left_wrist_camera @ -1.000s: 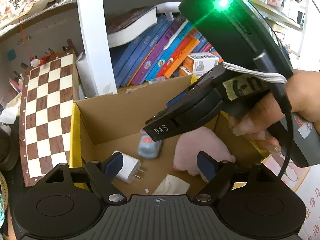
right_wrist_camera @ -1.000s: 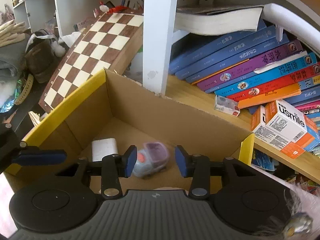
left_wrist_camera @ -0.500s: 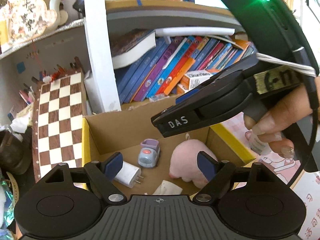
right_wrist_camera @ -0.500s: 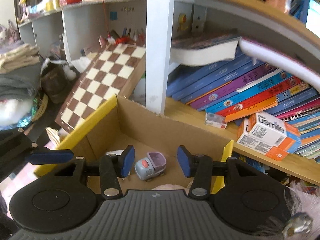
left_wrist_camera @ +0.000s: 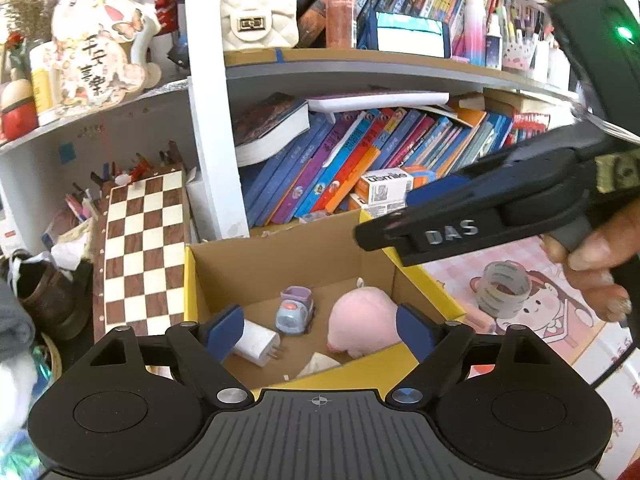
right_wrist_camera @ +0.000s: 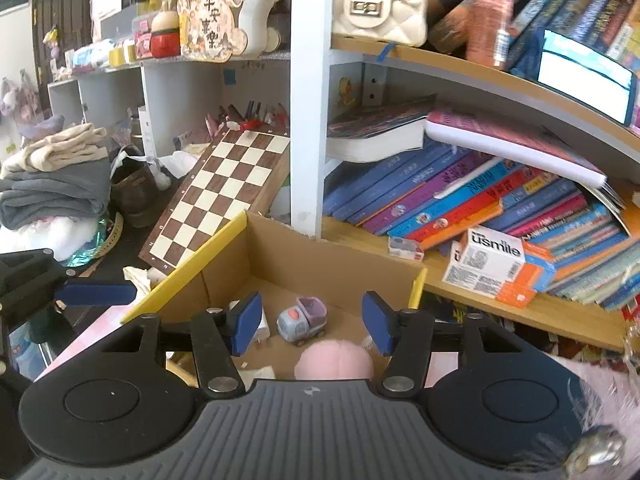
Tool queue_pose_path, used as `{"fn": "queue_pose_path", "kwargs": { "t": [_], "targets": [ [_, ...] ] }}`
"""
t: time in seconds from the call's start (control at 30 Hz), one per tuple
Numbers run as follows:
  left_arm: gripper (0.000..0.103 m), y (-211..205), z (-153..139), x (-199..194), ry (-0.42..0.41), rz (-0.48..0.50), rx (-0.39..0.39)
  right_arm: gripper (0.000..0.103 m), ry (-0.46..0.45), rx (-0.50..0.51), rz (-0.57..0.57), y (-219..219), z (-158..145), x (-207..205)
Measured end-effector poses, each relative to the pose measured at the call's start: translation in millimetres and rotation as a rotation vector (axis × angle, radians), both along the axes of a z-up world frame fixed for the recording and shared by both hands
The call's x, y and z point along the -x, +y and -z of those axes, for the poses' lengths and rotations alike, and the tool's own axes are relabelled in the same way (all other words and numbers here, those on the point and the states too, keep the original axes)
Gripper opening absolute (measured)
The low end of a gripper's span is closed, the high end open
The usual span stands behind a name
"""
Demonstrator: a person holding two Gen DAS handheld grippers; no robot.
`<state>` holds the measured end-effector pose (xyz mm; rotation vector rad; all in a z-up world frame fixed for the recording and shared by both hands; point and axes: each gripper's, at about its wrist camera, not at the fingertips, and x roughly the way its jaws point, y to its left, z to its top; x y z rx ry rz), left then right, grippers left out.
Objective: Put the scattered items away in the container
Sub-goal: 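Withdraw both tools up and out of the yellow box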
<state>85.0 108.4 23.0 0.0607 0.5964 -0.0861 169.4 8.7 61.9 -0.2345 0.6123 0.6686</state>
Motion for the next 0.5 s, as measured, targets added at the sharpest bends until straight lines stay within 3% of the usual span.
{"fn": "queue_pose_path", "kwargs": {
  "t": [0.5],
  "targets": [
    [0.089, -23.0, -9.0, 46.6, -0.020, 0.016, 0.029, 0.063, 0.012, -0.015, 0.058, -54.1, 9.2, 61.8]
  ]
}}
